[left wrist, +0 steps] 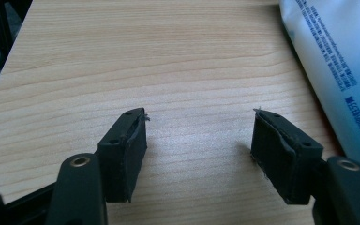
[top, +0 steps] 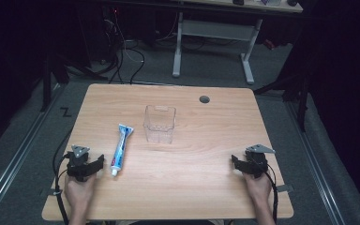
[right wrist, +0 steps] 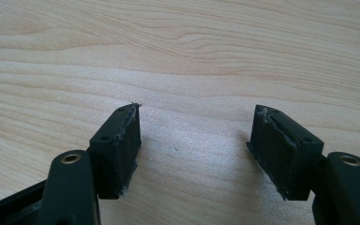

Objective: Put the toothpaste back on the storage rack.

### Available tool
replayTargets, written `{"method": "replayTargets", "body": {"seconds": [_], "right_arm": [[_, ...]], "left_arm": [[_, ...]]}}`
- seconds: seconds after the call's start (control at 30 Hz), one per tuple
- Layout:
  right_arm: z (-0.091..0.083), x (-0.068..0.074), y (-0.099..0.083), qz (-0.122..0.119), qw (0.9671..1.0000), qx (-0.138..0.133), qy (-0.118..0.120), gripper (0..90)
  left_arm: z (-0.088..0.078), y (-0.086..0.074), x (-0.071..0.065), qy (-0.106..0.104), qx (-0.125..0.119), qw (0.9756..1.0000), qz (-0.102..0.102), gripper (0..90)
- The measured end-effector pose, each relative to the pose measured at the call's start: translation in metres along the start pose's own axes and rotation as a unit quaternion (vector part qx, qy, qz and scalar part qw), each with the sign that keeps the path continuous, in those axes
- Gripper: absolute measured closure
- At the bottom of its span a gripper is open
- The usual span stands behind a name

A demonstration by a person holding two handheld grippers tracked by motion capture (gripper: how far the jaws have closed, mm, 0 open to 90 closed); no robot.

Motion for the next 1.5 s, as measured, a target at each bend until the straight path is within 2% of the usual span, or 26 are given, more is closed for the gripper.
{"method": "replayTargets", "body": {"seconds": [0.27, 1.27, 1.37, 1.5], "right_arm": [[0.0000, 0.0000, 0.0000, 0.001, 1.0000, 0.000, 0.000, 33.7], [0.0000, -0.0001, 0.0000, 0.000, 1.0000, 0.000, 0.000, 33.7], [0.0000, -0.0001, 0.0000, 0.000, 1.0000, 0.000, 0.000, 33.7], [0.0000, -0.0001, 0.0001, 0.000, 1.0000, 0.000, 0.000, 33.6]], "left_arm": [[0.0005, -0.0001, -0.0016, 0.004, 0.003, 1.0000, 0.007, 34.2], [0.0001, -0.0002, -0.0010, 0.000, 0.004, 1.0000, 0.007, 34.5], [0.0003, 0.0004, -0.0013, 0.001, 0.006, 0.9999, 0.009, 34.0], [-0.0007, 0.0010, -0.0024, -0.008, 0.016, 0.9997, 0.016, 33.3]]}}
Point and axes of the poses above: each handheld gripper's, and its own axes: z roughly forward along the jaws, y roughly out of its top, x roughly to its left, the point moved 6 cm from there along z, roughly forward along the jaws, and after that the axes turned 9 degrees about x, right-handed, at the moved point
